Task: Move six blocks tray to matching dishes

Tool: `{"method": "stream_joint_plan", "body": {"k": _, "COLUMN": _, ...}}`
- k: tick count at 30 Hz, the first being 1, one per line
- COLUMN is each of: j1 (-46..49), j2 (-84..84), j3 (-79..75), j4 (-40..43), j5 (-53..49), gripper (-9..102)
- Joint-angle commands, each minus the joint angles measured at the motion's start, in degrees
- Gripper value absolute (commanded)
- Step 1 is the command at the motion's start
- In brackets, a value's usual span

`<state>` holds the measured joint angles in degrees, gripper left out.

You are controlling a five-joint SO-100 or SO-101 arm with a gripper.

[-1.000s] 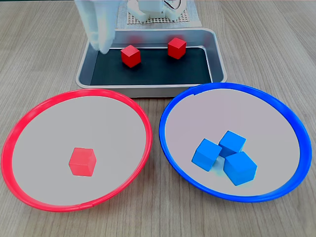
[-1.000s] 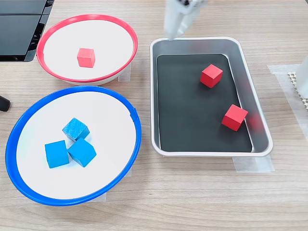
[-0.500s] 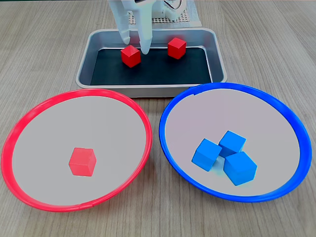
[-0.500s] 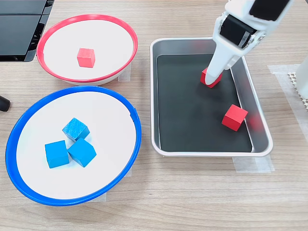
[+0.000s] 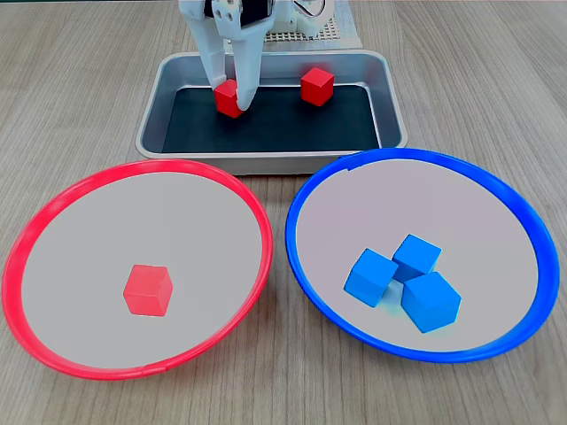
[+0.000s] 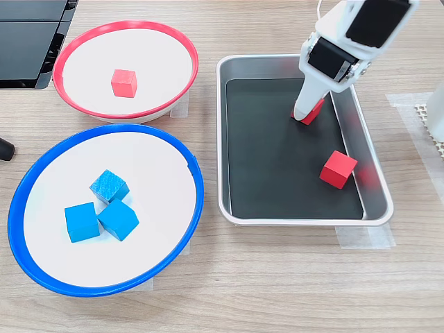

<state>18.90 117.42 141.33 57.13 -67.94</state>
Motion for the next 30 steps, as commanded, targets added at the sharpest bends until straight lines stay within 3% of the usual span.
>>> {"method": "stream_joint_plan", "body": {"k": 1, "j1": 0.4, "j2": -0.4, "j3": -1.5, "j4": -0.1, "j5": -0.2, "gripper": 4}}
{"method": "stream_joint_plan", "body": {"k": 5, "j1": -2.3, "j2": -4.7, "j3": -12.9, "j4": 1.1, "j5": 8.3, "gripper": 4}}
{"method": "stream_joint_plan", "body": {"k": 9, "j1": -5.2, "j2": -16.6, "j3": -36.0, "j4": 0.3, "j5": 22.8, "gripper": 4}}
{"method": "stream_joint_plan", "body": {"k": 15, "j1": -5.4, "j2": -33.8, "j3": -60.6, "j4": -8.5, "j5": 35.6, "gripper": 4}}
{"method": "stream_joint_plan", "body": {"k": 20, "j1": -4.3, "j2": -39.0, "j3": -62.5, "j4": -13.4, "j5": 33.8, "gripper": 5}}
{"method": "stream_joint_plan", "body": {"k": 27, "j1": -3.0, "j2": -40.7, "j3": -59.7, "j4": -10.9, "j5": 32.1, "gripper": 21}}
{"method": "stream_joint_plan", "body": {"k": 30, "j1": -4.1, "j2": -39.1, "j3": -59.2, "j4": -5.3, "j5": 27.6, "gripper": 5}}
